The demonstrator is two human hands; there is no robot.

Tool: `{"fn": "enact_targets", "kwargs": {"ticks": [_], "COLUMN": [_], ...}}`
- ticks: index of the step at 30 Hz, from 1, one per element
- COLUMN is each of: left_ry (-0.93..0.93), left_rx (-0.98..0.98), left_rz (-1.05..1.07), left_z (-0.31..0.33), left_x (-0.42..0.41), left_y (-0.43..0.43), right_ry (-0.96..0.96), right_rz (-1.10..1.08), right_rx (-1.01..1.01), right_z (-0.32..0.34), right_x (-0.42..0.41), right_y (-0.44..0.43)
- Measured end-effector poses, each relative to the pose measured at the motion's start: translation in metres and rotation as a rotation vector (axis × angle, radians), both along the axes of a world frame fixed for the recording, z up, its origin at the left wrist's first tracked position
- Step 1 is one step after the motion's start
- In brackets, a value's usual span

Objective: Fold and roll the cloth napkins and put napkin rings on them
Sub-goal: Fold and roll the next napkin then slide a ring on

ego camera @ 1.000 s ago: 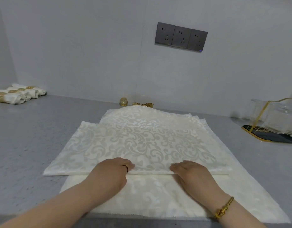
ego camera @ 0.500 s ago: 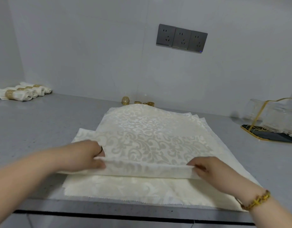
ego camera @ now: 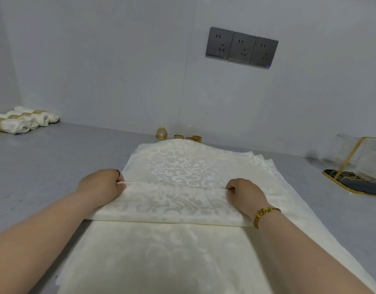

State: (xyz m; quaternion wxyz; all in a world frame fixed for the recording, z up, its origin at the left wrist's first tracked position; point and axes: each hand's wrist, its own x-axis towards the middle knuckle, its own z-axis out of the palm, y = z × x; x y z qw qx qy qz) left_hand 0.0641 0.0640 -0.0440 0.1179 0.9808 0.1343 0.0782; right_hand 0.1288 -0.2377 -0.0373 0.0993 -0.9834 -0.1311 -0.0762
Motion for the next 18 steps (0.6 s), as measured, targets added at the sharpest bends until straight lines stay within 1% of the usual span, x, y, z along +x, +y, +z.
{"fn": "enact_targets", "kwargs": {"ticks": [7,11,14,18], "left_ry": [-0.043,-0.03,-0.076,-0.129], "left_rx": [0.038,0.05,0.095,0.08], "left_rz": [-0.012,-0.059,-0.056,-0.062], "left_z": [-0.009,-0.01,-0.013,-0.017], "left_x": [0.019,0.027,0.029,0.028], "left_y": [0.007,0.006,0.001,0.001], "right_ry": [-0.032,-0.072,-0.081,-0.11], "right_rz": [0.009,0.013,0.012,0.025], "right_rx": [-0.058,-0.012,-0.009,-0.049], "right_z": [-0.018,-0.027,-0.028,-0.027], "right_x": [0.025,0.026,0.026,0.025], "right_y": [0.006,0.004,0.003,-0.001]}}
